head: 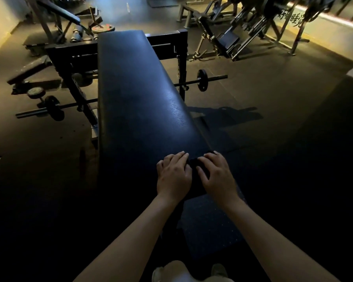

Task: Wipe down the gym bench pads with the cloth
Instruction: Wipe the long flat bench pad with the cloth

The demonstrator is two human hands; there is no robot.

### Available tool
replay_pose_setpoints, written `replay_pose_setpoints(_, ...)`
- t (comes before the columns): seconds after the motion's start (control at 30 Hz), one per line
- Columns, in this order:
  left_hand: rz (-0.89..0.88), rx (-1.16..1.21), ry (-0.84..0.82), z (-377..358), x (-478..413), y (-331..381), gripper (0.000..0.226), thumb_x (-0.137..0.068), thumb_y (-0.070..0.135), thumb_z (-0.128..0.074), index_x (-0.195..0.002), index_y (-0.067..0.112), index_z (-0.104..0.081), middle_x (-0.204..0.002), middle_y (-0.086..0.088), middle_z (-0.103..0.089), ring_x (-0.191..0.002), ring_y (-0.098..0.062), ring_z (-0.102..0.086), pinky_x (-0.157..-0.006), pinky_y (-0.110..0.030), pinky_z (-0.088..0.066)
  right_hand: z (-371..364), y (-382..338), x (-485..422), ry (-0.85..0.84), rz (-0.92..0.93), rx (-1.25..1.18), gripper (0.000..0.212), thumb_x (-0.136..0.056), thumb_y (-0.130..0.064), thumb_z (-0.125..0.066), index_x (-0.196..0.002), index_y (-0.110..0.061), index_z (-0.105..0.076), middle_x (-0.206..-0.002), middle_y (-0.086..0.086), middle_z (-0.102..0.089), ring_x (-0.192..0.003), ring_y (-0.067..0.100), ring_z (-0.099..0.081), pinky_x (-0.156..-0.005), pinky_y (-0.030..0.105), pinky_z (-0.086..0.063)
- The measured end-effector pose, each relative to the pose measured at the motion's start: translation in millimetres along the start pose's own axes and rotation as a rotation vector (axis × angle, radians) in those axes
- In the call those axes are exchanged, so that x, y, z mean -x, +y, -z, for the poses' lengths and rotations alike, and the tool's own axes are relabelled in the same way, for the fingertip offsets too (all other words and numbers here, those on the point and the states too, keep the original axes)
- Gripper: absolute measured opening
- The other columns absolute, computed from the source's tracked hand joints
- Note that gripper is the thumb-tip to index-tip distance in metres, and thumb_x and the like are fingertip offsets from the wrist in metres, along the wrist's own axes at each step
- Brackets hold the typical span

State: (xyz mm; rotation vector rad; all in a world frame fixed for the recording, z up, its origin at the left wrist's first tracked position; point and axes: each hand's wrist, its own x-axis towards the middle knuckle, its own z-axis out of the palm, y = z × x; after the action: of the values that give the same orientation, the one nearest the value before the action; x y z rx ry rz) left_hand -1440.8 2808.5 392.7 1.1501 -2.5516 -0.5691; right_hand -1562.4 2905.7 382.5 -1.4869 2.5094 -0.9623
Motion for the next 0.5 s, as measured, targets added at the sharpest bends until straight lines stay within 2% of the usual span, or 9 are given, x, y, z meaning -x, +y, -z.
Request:
replay_pose_setpoints(0.07,0.002,0.01,-0.011,-9.5,-4.2,18.9,0.055,-0.097,0.039,-0.029,-0.146,0.025,-0.049,-0.153,0.007,-0.045,-0.141,-0.013,-0.03,-0.115,-0.038,-0.016,-0.6,8.0,-0.3,-0.012,-0.001,-0.024,0.033,-0.097,-0.025,-0.061,-0.128,-0.014,-0.063,-0.136,0.005,-0.054,-0.141,0.026,-0.035,-0.111,0.03,-0.027)
replay_pose_setpoints(0.13,0.031,0.006,0.011,-16.0,-7.8,28.1,0.057,-0.095,0.041,-0.027,-0.145,0.026,-0.05,-0.152,0.009,-0.046,-0.14,-0.012,-0.032,-0.114,-0.038,-0.017,-0.6,13.9,-20.8,-0.028,-0.007,-0.083,0.032,-0.097,-0.022,-0.061,-0.127,-0.011,-0.065,-0.132,0.008,-0.056,-0.136,0.027,-0.04,-0.115,0.034,-0.03)
replay_pose_setpoints(0.2,0.054,-0.022,0.051,-19.4,-9.1,29.6,0.056,-0.095,0.041,-0.028,-0.144,0.027,-0.052,-0.15,0.011,-0.049,-0.138,-0.012,-0.036,-0.112,-0.039,-0.021,2.3,23.5,-52.1,-0.046,-0.039,-0.155,0.031,-0.096,-0.02,-0.061,-0.125,-0.009,-0.066,-0.128,0.007,-0.059,-0.127,0.025,-0.049,-0.11,0.035,-0.037)
replay_pose_setpoints(0.27,0.047,-0.066,0.084,-22.0,-7.7,28.9,0.058,-0.095,0.043,-0.025,-0.142,0.027,-0.055,-0.148,0.012,-0.051,-0.135,-0.012,-0.039,-0.11,-0.04,-0.025,6.0,31.9,-75.9,-0.088,-0.054,-0.215,0.03,-0.097,-0.02,-0.06,-0.124,-0.01,-0.066,-0.125,0.005,-0.061,-0.119,0.023,-0.055,-0.104,0.029,-0.039)
replay_pose_setpoints(0.4,0.064,-0.119,0.169,-28.8,-6.4,31.5,0.051,-0.097,0.041,-0.03,-0.135,0.027,-0.061,-0.141,0.012,-0.058,-0.129,-0.013,-0.046,-0.106,-0.041,-0.032,3.0,42.2,-66.7,-0.133,-0.028,-0.234,0.044,-0.094,-0.036,-0.053,-0.133,-0.015,-0.059,-0.131,0.004,-0.059,-0.129,0.026,-0.044,-0.113,0.04,-0.033)
replay_pose_setpoints(0.5,0.094,-0.085,0.202,-33.3,-7.4,37.7,0.049,-0.097,0.038,-0.033,-0.134,0.025,-0.062,-0.14,0.01,-0.06,-0.128,-0.014,-0.046,-0.108,-0.041,-0.03,5.7,51.0,-32.1,-0.096,-0.056,-0.249,0.054,-0.093,-0.042,-0.053,-0.142,-0.02,-0.048,-0.134,0.002,-0.056,-0.125,0.024,-0.044,-0.104,0.029,-0.028)
